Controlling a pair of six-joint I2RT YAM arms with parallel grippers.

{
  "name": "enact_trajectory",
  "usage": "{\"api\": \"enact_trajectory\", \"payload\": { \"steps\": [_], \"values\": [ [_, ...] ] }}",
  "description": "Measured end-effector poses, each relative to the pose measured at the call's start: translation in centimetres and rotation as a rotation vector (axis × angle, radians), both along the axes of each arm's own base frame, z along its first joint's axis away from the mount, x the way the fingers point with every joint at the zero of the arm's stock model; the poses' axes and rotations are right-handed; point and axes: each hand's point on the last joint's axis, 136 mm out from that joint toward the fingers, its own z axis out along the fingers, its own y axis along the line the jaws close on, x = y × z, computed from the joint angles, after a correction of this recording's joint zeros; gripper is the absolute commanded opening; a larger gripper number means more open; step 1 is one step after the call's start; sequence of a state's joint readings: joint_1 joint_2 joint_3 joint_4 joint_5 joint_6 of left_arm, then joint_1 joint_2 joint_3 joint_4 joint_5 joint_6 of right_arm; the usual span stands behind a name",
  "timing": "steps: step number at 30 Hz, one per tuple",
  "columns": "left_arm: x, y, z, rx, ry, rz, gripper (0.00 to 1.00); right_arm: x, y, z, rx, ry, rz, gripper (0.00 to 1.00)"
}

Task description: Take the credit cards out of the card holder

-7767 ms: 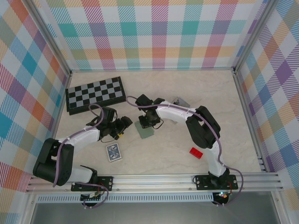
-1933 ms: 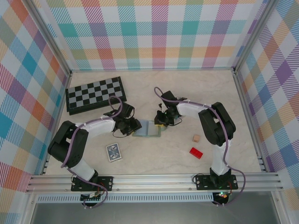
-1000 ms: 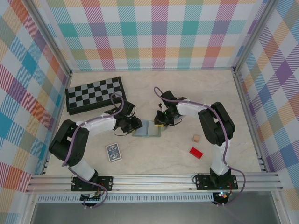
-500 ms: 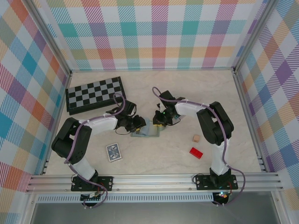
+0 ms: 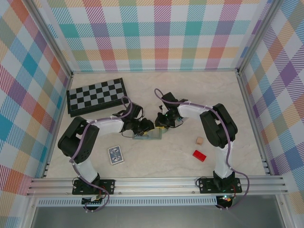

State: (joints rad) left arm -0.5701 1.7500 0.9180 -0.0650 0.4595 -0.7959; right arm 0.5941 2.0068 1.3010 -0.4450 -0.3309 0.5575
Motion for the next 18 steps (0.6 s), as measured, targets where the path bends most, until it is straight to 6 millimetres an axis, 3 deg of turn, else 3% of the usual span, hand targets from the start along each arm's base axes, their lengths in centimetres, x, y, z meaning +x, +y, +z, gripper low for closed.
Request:
{"api": "enact_trajectory", "payload": {
  "steps": [4,8,18],
  "values": [
    [-0.4,-1.1,-0.3,-0.008,0.003,-0.025,0.32,0.0,-1.1,0.4,-0.040,-0.048,-0.021,0.18],
    [-0.4,-2.1,0.2,-0.020,-0.010,-0.048,0.32,0.1,-2.3,2.0,-0.061,-0.117,-0.052,0.18],
    [-0.6,-3.7,0.4,-0.034,-0.029,-0.080,0.42,0.7,-3.9,4.2,-0.068,-0.222,-0.132,0.21]
  ]
}}
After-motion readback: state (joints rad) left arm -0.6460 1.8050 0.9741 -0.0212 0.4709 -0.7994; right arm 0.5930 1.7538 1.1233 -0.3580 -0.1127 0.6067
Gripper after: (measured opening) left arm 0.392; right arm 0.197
